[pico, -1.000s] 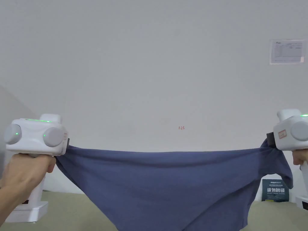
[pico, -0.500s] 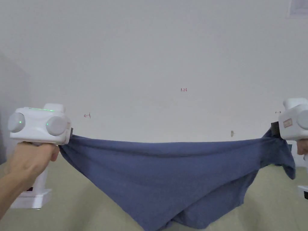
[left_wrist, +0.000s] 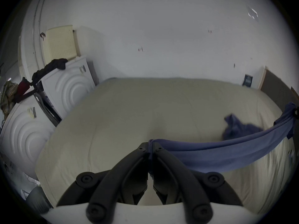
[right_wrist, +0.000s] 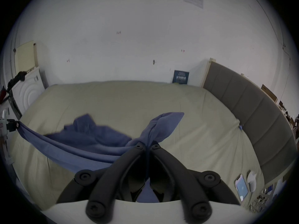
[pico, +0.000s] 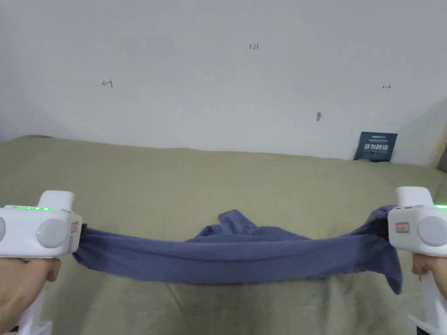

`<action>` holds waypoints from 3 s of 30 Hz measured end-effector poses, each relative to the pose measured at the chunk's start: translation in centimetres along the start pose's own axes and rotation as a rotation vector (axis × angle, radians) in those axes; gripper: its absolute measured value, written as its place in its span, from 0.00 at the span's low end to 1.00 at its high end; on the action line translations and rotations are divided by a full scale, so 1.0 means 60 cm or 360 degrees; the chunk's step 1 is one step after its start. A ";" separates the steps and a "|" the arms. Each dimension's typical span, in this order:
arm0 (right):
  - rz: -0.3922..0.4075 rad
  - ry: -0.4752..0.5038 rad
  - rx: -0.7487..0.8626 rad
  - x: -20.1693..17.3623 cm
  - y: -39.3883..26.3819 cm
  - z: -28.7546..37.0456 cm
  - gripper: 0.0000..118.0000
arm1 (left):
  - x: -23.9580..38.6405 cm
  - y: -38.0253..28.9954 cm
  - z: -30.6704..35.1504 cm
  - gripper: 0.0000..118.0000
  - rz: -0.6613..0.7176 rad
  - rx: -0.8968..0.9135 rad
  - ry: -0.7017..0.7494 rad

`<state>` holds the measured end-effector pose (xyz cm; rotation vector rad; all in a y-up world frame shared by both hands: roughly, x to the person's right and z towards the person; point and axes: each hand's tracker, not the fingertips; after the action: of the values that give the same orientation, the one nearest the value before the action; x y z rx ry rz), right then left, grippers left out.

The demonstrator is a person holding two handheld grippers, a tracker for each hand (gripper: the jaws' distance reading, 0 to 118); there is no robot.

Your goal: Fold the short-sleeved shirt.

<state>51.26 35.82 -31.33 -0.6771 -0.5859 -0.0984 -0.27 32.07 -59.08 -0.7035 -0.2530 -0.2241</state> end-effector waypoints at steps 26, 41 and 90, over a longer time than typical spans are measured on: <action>-0.0196 0.0113 -0.0263 0.086 -0.378 0.166 0.06 | -0.055 -0.328 0.209 0.00 0.0121 -0.0213 -0.0147; -0.0068 0.0242 -0.0024 -0.008 -0.381 0.246 0.29 | -0.060 -0.346 0.270 0.49 0.0237 -0.0050 -0.0307; 0.0116 0.0374 -0.0156 -0.159 -0.177 0.015 0.01 | -0.059 -0.326 0.130 0.00 0.0102 -0.0401 -0.0367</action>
<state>39.98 27.12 -29.99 -0.7693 -0.3319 -0.1370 -10.38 23.15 -42.56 -0.9875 -0.4262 -0.1139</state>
